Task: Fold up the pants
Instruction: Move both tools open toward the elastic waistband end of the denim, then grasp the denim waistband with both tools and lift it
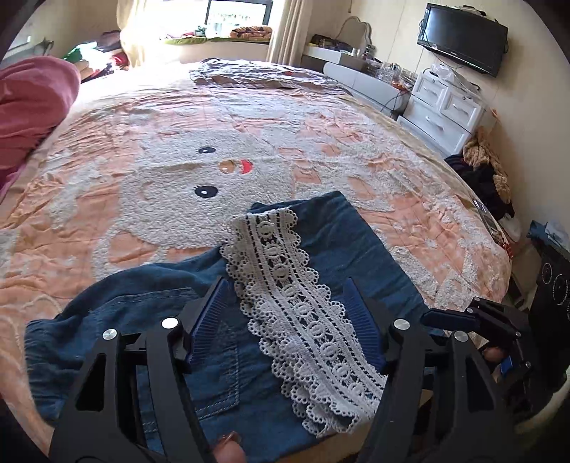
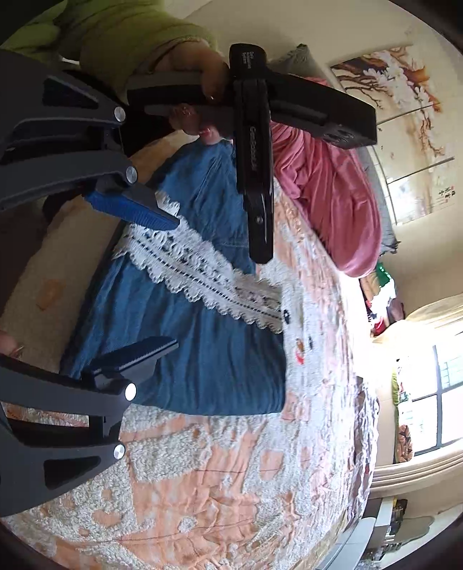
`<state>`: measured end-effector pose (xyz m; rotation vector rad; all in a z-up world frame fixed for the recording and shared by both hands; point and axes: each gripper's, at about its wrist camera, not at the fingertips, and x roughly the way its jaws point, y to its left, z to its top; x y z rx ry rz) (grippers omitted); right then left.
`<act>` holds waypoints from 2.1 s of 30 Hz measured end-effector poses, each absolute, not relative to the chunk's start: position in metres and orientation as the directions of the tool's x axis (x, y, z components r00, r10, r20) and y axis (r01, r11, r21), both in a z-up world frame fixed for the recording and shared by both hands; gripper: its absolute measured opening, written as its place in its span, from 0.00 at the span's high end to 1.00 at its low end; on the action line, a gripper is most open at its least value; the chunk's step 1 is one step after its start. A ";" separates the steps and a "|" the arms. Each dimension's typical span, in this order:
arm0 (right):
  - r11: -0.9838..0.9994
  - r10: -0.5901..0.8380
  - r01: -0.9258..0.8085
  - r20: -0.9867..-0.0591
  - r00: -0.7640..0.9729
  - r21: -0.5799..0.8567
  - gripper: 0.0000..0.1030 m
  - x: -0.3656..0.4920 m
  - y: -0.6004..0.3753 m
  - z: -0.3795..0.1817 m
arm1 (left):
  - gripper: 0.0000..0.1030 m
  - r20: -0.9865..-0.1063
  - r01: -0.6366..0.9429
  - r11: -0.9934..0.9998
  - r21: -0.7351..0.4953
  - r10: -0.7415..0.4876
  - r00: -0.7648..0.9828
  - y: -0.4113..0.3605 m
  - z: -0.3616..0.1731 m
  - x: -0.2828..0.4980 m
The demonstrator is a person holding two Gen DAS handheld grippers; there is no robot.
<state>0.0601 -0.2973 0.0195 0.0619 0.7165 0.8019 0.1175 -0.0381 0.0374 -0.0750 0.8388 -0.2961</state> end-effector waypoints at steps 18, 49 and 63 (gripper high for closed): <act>0.756 0.638 -0.573 -0.550 0.538 0.316 0.11 0.077 -0.278 0.035 | 0.17 -0.711 0.085 0.977 -0.194 -0.200 0.674 0.039 0.059 0.069; 0.512 0.621 -0.837 -0.757 0.205 0.194 0.09 0.156 -0.051 0.058 | 0.10 -0.765 -0.128 0.942 -0.310 -0.167 0.622 0.123 0.007 0.014; 0.344 0.503 -0.907 -0.863 -0.038 0.241 0.54 0.151 0.034 0.012 | 0.10 -0.726 -0.178 0.837 -0.518 -0.319 0.609 0.129 -0.022 0.021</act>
